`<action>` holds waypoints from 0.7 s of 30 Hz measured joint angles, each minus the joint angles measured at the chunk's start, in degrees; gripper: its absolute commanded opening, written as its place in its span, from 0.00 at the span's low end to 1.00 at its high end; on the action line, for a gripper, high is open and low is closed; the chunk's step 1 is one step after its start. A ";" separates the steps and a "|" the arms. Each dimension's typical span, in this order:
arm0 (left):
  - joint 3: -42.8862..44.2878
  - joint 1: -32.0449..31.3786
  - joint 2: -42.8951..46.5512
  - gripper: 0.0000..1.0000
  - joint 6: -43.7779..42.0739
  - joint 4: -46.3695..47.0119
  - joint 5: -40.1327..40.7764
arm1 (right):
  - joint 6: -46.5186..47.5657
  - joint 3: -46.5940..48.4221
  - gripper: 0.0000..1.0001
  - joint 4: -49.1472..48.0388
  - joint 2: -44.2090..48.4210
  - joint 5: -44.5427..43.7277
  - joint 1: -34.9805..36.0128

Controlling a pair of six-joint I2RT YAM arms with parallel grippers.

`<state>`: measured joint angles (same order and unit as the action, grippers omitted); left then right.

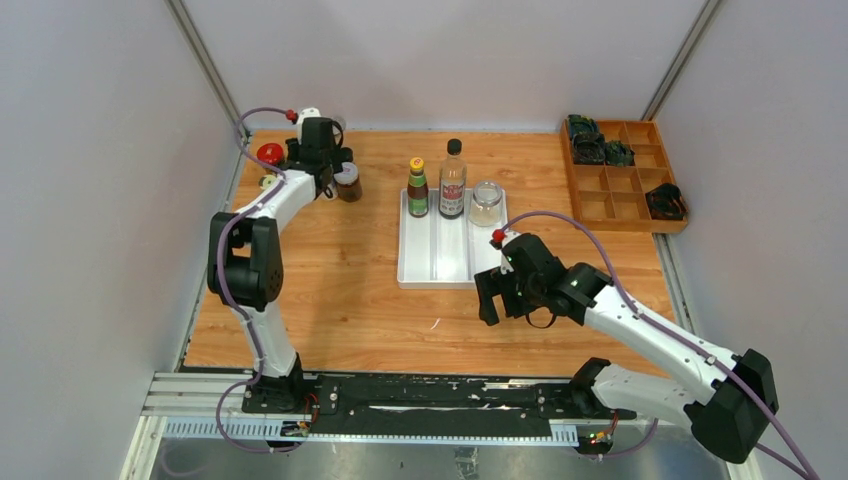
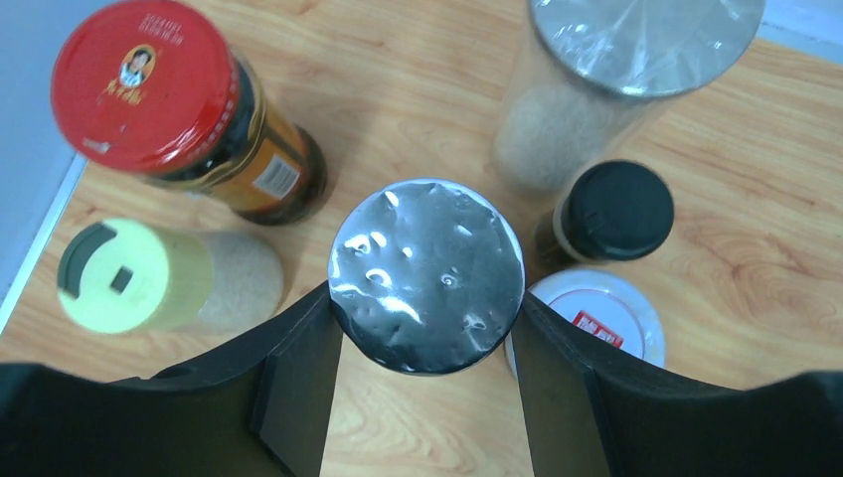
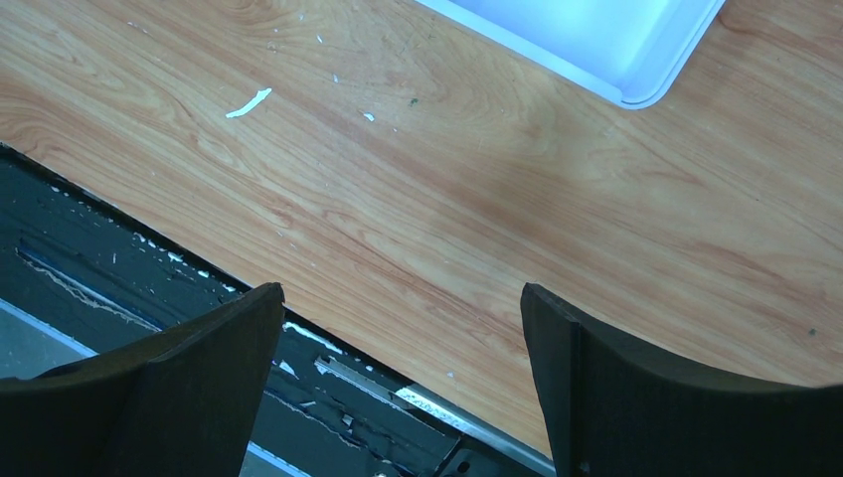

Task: Organize the condiment bottles
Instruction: Pick up the bottle from the center of the board.

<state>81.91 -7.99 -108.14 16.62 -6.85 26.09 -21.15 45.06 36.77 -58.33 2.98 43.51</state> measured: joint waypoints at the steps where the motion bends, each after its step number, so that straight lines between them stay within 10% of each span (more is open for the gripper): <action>1: -0.68 0.00 0.70 0.49 0.22 -0.52 0.00 | 0.00 0.00 0.95 -0.02 0.13 0.09 0.00; 21: -21.27 -11.96 22.18 0.48 5.88 -9.70 3.17 | -0.04 1.44 0.95 1.38 7.41 1.49 0.00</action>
<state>60.64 -19.94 -85.95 22.50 -16.56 29.26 -21.19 46.50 38.15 -50.92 4.47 43.51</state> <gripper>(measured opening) 0.637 0.947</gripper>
